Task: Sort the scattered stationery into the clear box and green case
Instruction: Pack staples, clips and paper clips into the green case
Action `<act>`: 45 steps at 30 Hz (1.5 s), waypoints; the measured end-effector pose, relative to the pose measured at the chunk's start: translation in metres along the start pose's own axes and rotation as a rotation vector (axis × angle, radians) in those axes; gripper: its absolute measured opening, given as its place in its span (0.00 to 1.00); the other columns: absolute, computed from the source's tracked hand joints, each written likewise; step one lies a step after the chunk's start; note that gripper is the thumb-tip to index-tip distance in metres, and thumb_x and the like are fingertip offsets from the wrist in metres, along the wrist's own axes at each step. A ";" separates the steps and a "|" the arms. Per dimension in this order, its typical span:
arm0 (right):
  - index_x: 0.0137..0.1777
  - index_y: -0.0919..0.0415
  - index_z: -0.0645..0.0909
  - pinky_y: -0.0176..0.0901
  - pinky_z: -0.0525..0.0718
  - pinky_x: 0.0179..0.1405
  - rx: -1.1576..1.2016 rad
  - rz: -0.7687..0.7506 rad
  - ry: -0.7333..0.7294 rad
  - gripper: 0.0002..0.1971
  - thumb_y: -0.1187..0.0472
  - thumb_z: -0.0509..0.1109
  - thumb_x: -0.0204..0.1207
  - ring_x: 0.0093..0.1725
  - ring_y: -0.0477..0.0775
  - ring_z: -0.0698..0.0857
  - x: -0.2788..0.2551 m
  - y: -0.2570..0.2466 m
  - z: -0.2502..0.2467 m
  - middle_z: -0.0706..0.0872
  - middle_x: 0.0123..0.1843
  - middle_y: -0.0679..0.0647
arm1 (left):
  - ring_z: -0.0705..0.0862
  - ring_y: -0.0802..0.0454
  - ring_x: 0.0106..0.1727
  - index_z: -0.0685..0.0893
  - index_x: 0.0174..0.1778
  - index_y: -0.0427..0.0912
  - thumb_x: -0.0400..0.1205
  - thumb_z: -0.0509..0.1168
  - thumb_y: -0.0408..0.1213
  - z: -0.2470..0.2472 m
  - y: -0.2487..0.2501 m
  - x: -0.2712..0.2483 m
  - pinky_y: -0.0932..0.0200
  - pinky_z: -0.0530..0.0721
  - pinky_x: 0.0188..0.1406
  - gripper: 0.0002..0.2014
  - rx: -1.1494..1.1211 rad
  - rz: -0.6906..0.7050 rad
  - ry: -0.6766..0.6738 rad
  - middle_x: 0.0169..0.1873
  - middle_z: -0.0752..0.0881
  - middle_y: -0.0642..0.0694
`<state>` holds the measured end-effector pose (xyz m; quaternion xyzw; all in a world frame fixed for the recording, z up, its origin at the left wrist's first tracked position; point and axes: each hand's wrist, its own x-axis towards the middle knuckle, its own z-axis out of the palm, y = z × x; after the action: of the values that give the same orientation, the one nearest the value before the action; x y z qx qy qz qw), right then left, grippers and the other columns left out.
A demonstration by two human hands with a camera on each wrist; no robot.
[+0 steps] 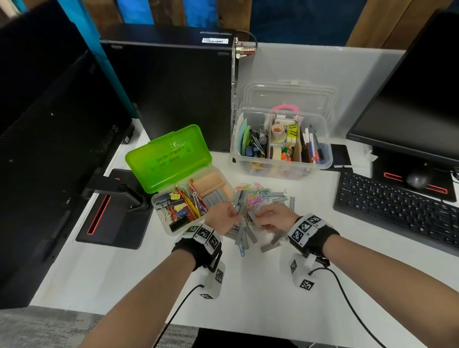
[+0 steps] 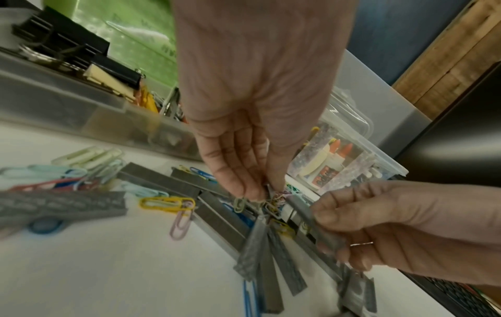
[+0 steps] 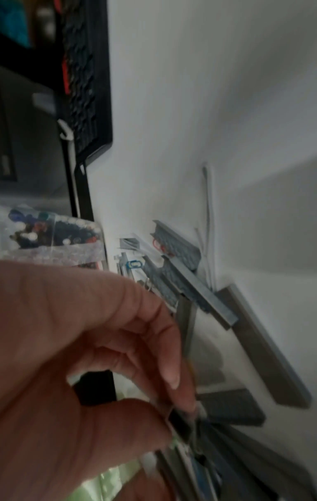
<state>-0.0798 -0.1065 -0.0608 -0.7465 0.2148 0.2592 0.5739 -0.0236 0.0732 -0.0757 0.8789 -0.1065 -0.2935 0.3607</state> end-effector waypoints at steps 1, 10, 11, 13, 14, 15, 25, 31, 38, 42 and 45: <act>0.55 0.66 0.82 0.32 0.77 0.21 0.085 -0.014 -0.009 0.09 0.73 0.71 0.75 0.23 0.42 0.82 0.000 -0.001 0.000 0.86 0.37 0.60 | 0.82 0.49 0.37 0.78 0.37 0.44 0.77 0.72 0.41 -0.001 0.001 -0.001 0.51 0.86 0.43 0.09 0.005 0.018 0.018 0.36 0.85 0.45; 0.67 0.63 0.76 0.45 0.84 0.37 0.431 -0.013 -0.176 0.16 0.73 0.62 0.81 0.36 0.54 0.83 0.013 -0.017 0.012 0.83 0.38 0.58 | 0.85 0.42 0.43 0.74 0.40 0.42 0.83 0.65 0.43 -0.014 0.004 0.001 0.56 0.75 0.39 0.11 0.043 0.108 0.144 0.35 0.83 0.41; 0.68 0.64 0.76 0.45 0.84 0.36 0.460 -0.010 -0.203 0.16 0.73 0.62 0.81 0.36 0.55 0.84 0.015 -0.019 0.013 0.83 0.39 0.58 | 0.84 0.41 0.43 0.74 0.39 0.42 0.83 0.65 0.42 -0.017 0.003 0.003 0.55 0.76 0.40 0.11 0.032 0.122 0.170 0.34 0.82 0.41; 0.72 0.61 0.72 0.45 0.85 0.34 0.535 -0.007 -0.246 0.20 0.73 0.61 0.82 0.38 0.56 0.83 0.018 -0.024 0.016 0.82 0.42 0.60 | 0.85 0.40 0.41 0.76 0.40 0.41 0.83 0.66 0.42 -0.026 0.002 0.006 0.50 0.81 0.43 0.10 0.020 0.133 0.201 0.34 0.84 0.38; 0.73 0.58 0.71 0.46 0.86 0.34 0.564 -0.006 -0.249 0.21 0.73 0.60 0.82 0.39 0.57 0.83 0.020 -0.026 0.016 0.82 0.42 0.61 | 0.85 0.41 0.40 0.77 0.41 0.40 0.83 0.65 0.43 -0.031 0.002 0.008 0.49 0.81 0.43 0.10 0.029 0.129 0.203 0.33 0.84 0.39; 0.73 0.55 0.71 0.47 0.86 0.34 0.576 -0.008 -0.249 0.22 0.73 0.60 0.82 0.39 0.58 0.83 0.022 -0.029 0.017 0.81 0.42 0.61 | 0.84 0.42 0.38 0.76 0.41 0.40 0.83 0.65 0.43 -0.035 0.001 0.010 0.49 0.81 0.42 0.11 0.043 0.124 0.207 0.31 0.83 0.42; 0.57 0.60 0.76 0.45 0.88 0.33 0.579 -0.014 -0.099 0.09 0.72 0.64 0.81 0.35 0.56 0.84 0.042 -0.053 0.029 0.82 0.40 0.61 | 0.85 0.45 0.40 0.77 0.44 0.40 0.84 0.64 0.44 -0.063 -0.012 0.022 0.53 0.81 0.40 0.10 0.052 0.095 0.284 0.37 0.84 0.44; 0.56 0.57 0.78 0.39 0.77 0.33 -0.153 -0.255 0.259 0.11 0.68 0.70 0.75 0.33 0.50 0.81 0.070 -0.074 0.040 0.84 0.37 0.53 | 0.81 0.48 0.38 0.78 0.45 0.40 0.84 0.64 0.42 -0.076 -0.027 0.024 0.59 0.76 0.35 0.08 0.030 0.031 0.349 0.37 0.83 0.45; 0.52 0.51 0.79 0.44 0.79 0.44 -0.930 -0.408 0.238 0.05 0.60 0.66 0.78 0.49 0.57 0.83 0.087 -0.089 0.055 0.87 0.48 0.52 | 0.83 0.46 0.40 0.77 0.44 0.44 0.84 0.63 0.43 -0.080 -0.033 0.027 0.57 0.79 0.39 0.07 0.050 0.010 0.319 0.38 0.85 0.44; 0.50 0.46 0.81 0.42 0.75 0.47 -1.032 -0.358 0.160 0.07 0.59 0.66 0.76 0.55 0.56 0.82 0.095 -0.095 0.049 0.86 0.51 0.52 | 0.80 0.52 0.36 0.77 0.43 0.44 0.84 0.64 0.41 -0.079 -0.032 0.030 0.60 0.77 0.35 0.06 0.055 0.029 0.320 0.33 0.81 0.50; 0.51 0.46 0.83 0.44 0.76 0.52 -1.081 -0.374 0.140 0.08 0.59 0.65 0.78 0.57 0.55 0.80 0.096 -0.099 0.047 0.84 0.54 0.52 | 0.80 0.52 0.35 0.77 0.42 0.45 0.84 0.64 0.40 -0.079 -0.033 0.033 0.60 0.75 0.34 0.06 0.070 0.047 0.328 0.32 0.81 0.51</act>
<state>0.0490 -0.0386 -0.0581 -0.9745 -0.0464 0.1762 0.1312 0.0484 0.1289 -0.0685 0.9242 -0.0769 -0.1339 0.3493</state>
